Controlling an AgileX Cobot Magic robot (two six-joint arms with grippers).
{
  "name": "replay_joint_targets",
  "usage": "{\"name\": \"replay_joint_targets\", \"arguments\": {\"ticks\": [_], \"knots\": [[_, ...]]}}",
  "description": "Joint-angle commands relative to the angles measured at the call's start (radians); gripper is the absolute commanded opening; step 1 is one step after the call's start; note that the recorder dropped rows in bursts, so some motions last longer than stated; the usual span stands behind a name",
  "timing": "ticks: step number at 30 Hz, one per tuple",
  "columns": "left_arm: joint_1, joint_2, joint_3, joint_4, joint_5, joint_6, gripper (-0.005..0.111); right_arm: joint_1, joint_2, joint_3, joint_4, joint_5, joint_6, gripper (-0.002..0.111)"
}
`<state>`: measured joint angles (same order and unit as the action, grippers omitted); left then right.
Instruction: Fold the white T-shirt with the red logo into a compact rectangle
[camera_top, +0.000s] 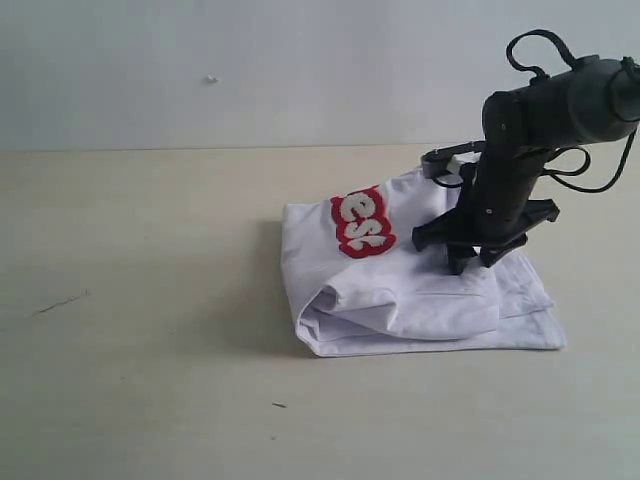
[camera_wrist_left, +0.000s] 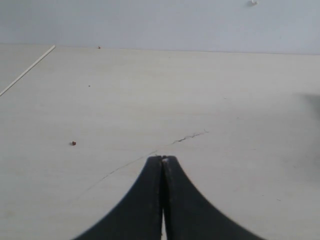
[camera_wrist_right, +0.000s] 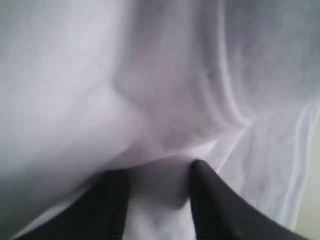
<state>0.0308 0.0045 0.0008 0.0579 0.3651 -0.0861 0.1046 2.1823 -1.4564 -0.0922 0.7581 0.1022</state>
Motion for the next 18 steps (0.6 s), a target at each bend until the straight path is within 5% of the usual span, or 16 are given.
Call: {"name": "replay_joint_targets", "arguments": {"ticks": [1,3,18], "knots": [[0.004,-0.005,-0.001,-0.002,-0.012,0.003,0.000,-0.008,0.003,0.007,-0.021,-0.006,-0.004,0.011],[0.004,-0.005,-0.001,-0.002,-0.012,0.003,0.000,-0.008,-0.024,0.007,-0.021,0.003,-0.009,0.000],[0.004,-0.005,-0.001,-0.002,-0.012,0.003,0.000,0.001,-0.243,0.004,-0.105,0.340,0.051,0.000]]}}
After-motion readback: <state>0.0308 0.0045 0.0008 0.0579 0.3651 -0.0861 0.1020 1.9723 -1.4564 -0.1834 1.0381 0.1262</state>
